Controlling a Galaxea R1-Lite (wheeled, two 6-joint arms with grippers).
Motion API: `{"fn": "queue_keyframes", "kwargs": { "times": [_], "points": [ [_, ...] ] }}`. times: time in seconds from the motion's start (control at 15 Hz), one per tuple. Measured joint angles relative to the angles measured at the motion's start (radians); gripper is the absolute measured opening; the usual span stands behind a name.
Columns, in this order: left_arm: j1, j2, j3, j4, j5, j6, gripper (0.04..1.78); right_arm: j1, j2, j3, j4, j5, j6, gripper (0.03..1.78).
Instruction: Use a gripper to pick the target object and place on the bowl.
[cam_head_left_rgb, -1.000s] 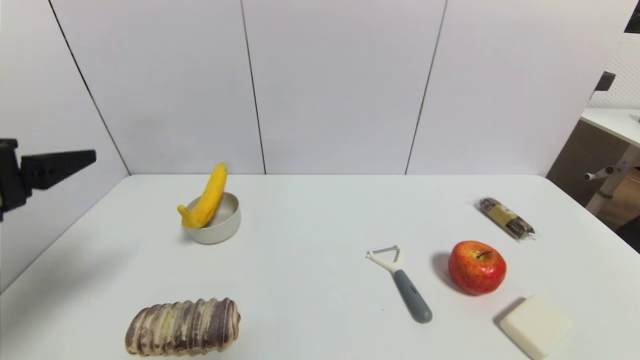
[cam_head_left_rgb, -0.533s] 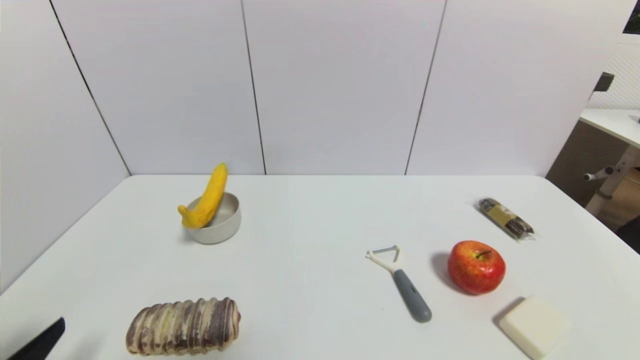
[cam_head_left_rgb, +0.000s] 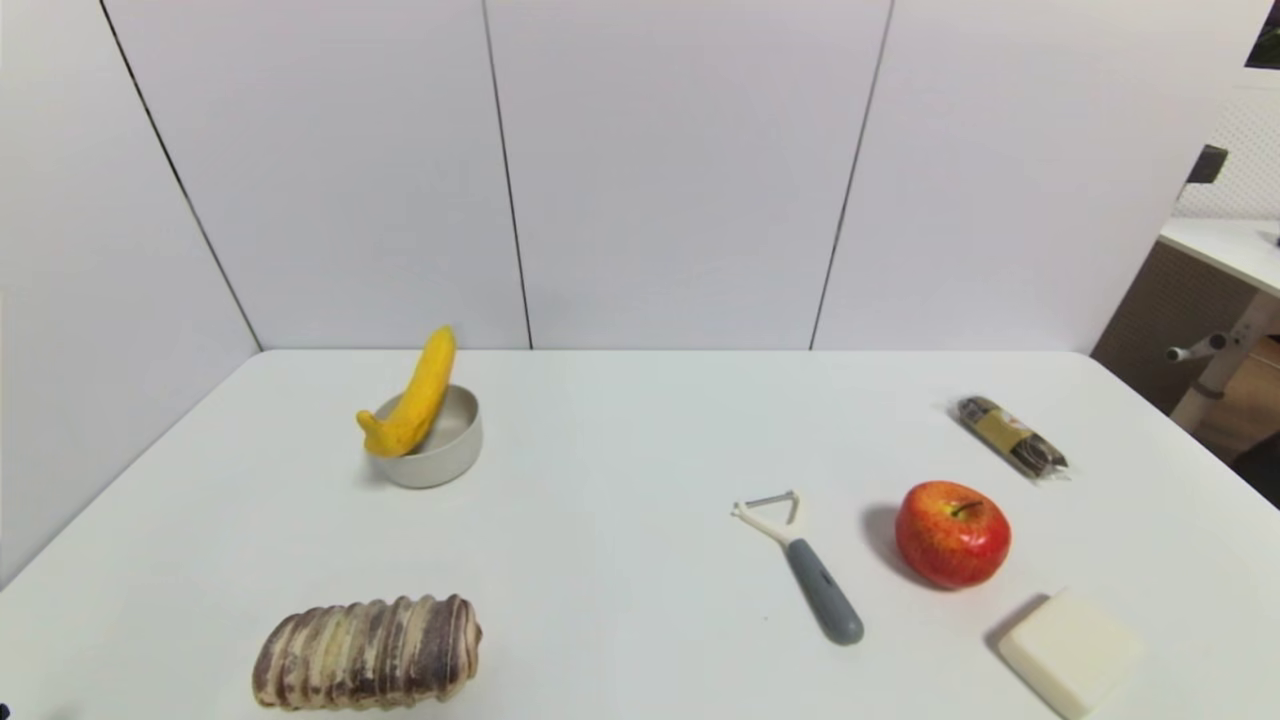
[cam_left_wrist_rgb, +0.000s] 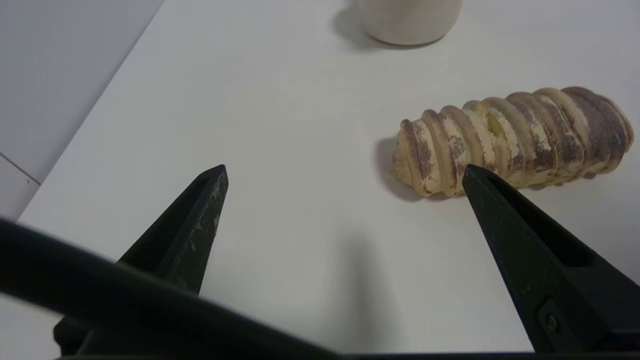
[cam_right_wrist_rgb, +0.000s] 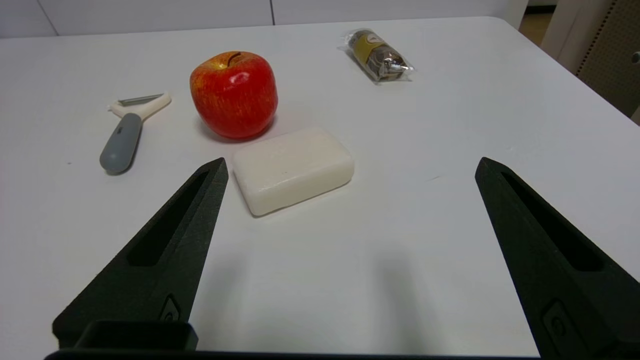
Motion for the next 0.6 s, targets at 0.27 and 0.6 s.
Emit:
{"fn": "queue_keyframes", "kwargs": {
  "times": [0.27,0.6],
  "points": [
    [0.060,0.035,0.003,0.031,-0.070,-0.003,1.69,0.000,0.000,0.000,0.000,0.000,0.000,1.71],
    [0.073,-0.193,0.004,0.155,-0.072,-0.075,1.69,0.000,0.000,0.000,0.000,0.000,0.000,1.71]
  ]
}}
